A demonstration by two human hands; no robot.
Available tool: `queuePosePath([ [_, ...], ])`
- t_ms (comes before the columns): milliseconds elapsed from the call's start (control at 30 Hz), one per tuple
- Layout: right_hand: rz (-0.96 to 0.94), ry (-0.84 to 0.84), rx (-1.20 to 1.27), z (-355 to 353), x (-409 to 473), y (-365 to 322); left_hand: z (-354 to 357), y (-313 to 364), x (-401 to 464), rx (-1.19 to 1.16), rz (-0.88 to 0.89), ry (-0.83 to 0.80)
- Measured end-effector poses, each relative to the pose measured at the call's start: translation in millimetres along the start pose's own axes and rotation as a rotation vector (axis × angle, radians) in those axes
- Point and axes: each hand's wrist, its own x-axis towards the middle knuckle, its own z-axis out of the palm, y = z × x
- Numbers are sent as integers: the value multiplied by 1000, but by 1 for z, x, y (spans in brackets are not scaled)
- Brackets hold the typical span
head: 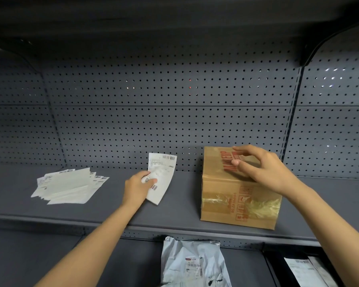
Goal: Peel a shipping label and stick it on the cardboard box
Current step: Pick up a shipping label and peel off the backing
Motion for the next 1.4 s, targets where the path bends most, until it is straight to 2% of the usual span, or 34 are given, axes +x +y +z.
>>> queuePosePath([
  [300,-26,28,72,-11,0,-8,4,92,-19,-341,199,49],
  [500,36,98,518,-25,11,-36,16,148,-48,-457,376,119],
  [767,283,246,926,-45,24,-55,29,167,-82,-523,449,137],
  [900,324,245,963,-49,16,-51,31,168,-93,-615,440,111],
  [1033,303,203,1005,-53,6,-47,32,168,-102,-578,471,52],
  [1267,253,293,826,-69,-6,-41,18,165,-107,-439,530,-41],
  [1400,187,258,715,-75,-19,-36,-5,178,-98,-414,482,-124],
])
